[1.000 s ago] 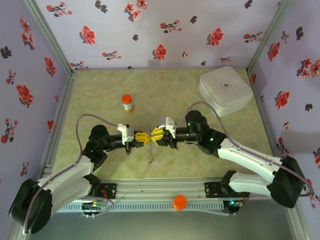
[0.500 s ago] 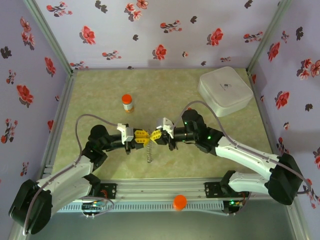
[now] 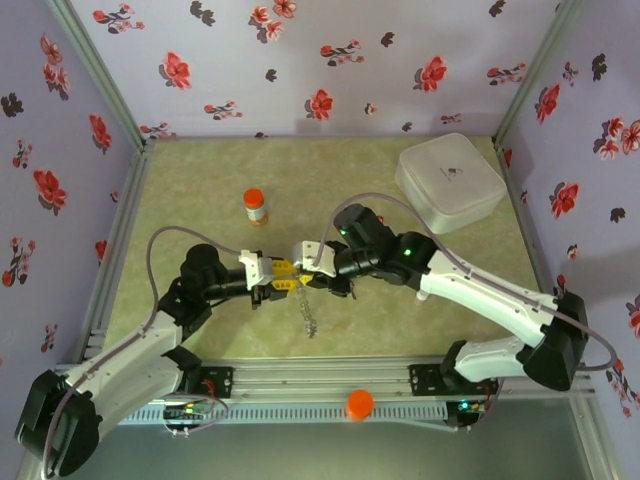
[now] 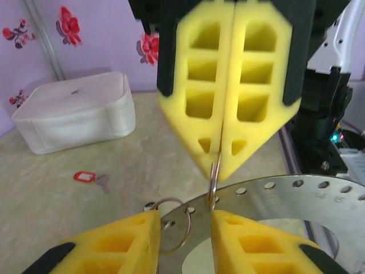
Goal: Put the keys on the keyring
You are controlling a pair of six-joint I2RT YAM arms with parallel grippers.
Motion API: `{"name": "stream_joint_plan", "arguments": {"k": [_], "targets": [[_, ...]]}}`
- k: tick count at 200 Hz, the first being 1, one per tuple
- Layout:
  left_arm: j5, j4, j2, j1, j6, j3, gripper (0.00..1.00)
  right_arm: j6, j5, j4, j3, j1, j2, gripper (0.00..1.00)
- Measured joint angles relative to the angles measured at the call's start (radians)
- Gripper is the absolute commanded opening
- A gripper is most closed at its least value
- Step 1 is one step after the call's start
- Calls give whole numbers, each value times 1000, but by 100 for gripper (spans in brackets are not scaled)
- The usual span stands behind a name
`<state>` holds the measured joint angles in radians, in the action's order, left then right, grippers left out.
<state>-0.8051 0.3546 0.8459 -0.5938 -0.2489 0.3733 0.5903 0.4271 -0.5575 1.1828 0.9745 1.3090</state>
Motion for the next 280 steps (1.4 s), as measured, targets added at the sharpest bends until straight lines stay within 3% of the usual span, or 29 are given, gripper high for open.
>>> {"name": "stream_joint_plan", "arguments": {"k": [62, 133, 145, 161, 194, 227, 280], "targets": [[9, -42, -6, 0, -23, 0, 22, 81, -98, -207, 161, 35, 134, 0], [-23, -43, 5, 0, -18, 0, 2, 91, -119, -241, 202, 50, 168, 0], [-27, -42, 5, 0, -16, 0, 0, 91, -119, -237, 198, 50, 164, 11], [-32, -22, 5, 0, 0, 0, 0, 76, -116, -192, 153, 46, 128, 24], [-39, 127, 8, 0, 77, -32, 0, 8, -56, -7, -51, -23, -66, 35], [-53, 238, 35, 0, 148, -53, 0, -96, 3, 282, -305, -76, -256, 35], [-67, 300, 45, 0, 195, -55, 0, -219, 45, 526, -401, -72, -219, 34]]}}
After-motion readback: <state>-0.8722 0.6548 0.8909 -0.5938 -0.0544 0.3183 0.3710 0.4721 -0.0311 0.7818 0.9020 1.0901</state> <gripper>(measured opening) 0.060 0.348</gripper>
